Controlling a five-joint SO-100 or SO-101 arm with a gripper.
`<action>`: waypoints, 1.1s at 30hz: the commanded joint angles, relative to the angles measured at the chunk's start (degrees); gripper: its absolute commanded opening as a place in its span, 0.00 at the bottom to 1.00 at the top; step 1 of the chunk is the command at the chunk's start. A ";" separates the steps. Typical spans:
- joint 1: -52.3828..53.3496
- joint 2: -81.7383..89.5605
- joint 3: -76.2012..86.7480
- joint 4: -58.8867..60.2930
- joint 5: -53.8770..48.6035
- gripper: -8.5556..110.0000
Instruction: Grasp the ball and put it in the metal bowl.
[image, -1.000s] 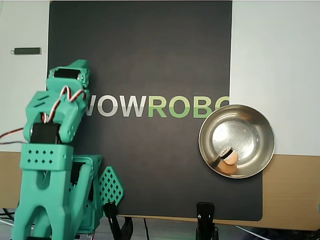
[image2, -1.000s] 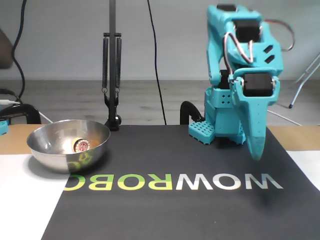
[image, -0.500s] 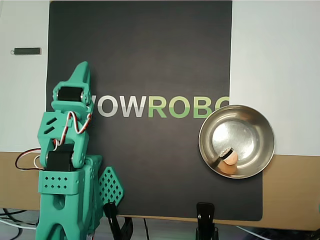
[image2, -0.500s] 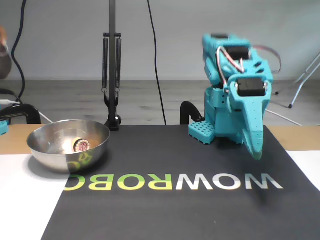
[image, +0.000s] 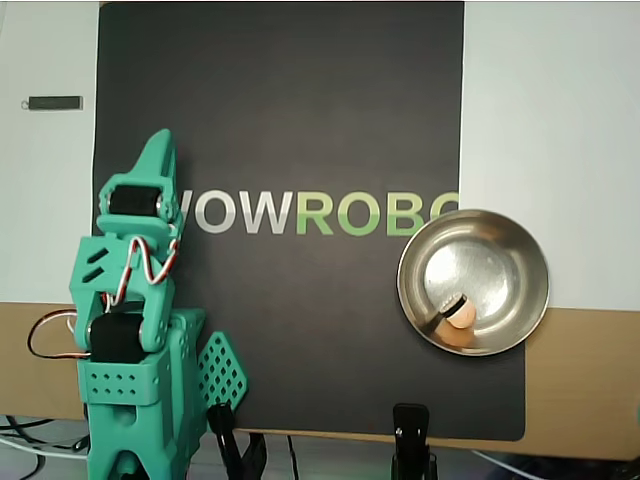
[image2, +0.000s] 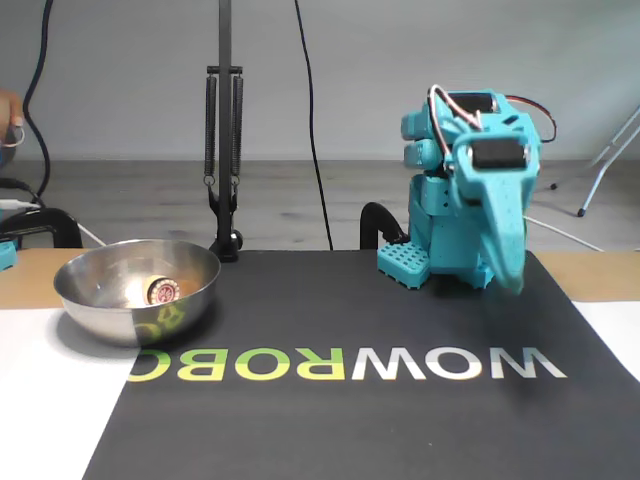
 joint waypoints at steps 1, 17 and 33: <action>0.35 3.43 1.85 1.67 -0.35 0.15; 1.23 3.52 1.85 9.05 -0.35 0.15; 1.23 3.43 1.85 9.05 -0.35 0.15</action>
